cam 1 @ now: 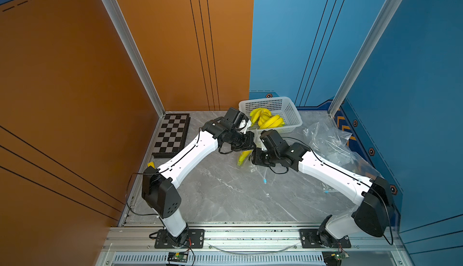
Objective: Open the zip-top bag and take out the banana
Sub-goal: Pick up the banana from the zipper food storage bag.
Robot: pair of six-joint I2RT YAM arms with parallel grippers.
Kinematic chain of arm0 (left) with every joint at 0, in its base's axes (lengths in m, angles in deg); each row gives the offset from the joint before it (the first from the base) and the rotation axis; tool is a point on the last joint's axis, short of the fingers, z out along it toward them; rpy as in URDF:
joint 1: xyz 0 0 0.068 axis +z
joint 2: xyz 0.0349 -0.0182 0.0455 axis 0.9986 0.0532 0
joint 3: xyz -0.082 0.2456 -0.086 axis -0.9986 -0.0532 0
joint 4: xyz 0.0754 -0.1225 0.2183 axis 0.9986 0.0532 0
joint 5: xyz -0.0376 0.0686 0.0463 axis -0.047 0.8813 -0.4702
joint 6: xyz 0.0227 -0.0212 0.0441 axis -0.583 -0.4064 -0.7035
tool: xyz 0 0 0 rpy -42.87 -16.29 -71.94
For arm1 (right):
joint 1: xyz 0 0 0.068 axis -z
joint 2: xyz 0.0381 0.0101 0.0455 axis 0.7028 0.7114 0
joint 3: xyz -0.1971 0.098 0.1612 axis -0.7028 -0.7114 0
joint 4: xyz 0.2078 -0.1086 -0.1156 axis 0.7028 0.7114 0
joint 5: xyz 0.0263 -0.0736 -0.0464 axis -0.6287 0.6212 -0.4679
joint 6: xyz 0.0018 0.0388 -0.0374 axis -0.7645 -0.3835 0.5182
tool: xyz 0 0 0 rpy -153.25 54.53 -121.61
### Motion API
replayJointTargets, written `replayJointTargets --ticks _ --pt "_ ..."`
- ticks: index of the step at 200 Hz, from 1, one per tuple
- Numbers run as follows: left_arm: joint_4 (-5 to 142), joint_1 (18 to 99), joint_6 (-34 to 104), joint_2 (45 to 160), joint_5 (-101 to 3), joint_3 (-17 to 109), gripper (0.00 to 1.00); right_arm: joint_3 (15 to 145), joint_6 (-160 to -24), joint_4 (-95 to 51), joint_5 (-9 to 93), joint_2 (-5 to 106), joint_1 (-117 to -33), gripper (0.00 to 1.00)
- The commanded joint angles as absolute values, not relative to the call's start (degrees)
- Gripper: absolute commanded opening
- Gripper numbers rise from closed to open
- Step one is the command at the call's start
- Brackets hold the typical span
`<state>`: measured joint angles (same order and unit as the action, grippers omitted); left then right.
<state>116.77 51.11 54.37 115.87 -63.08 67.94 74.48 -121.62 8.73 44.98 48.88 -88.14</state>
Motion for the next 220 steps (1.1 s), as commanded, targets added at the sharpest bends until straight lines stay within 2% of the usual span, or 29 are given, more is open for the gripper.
replayJointTargets --ticks 1,45,72,85,97,115,117,118,120,122,167,220 --pt "114.58 49.97 56.96 113.70 -62.16 68.13 0.00 70.38 -125.94 2.71 47.00 49.22 -88.16 0.40" --pt "113.50 49.77 58.66 111.74 -61.70 67.69 0.00 63.92 -130.20 6.72 54.89 46.65 -83.14 0.40" --pt "111.91 49.25 58.89 111.58 -63.22 65.93 0.03 66.45 -126.95 4.82 51.59 47.87 -83.53 0.40" --pt "111.15 49.62 59.24 110.84 -63.19 63.97 0.24 67.00 -126.42 0.76 48.68 49.22 -84.39 0.42" --pt "109.82 50.77 59.95 109.38 -63.86 61.84 0.36 66.77 -127.24 -3.53 45.73 50.97 -84.49 0.43" --pt "109.66 53.71 59.52 106.30 -63.74 59.30 0.63 66.93 -128.54 -6.04 44.09 52.90 -84.48 0.45" --pt "109.66 54.12 59.40 105.85 -63.70 58.96 0.69 66.84 -128.68 -6.11 44.15 53.06 -85.26 0.45" --pt "109.66 54.23 59.31 105.63 -63.74 58.83 0.75 66.84 -128.72 -6.12 44.12 53.15 -85.70 0.45" --pt "109.62 54.84 59.19 105.18 -63.70 58.45 0.93 66.78 -128.86 -6.13 44.20 53.26 -85.96 0.45" --pt "109.65 55.34 59.10 104.73 -63.56 58.11 1.00 66.76 -128.96 -6.17 44.27 53.31 -86.03 0.45" --pt "108.34 67.37 55.83 99.14 -64.46 48.68 0.98 67.35 -131.47 -7.52 44.53 55.77 -85.26 0.49" --pt "99.73 68.08 53.39 112.08 -64.82 45.10 0.98 68.73 -135.26 -5.70 45.53 58.15 -83.15 0.49"
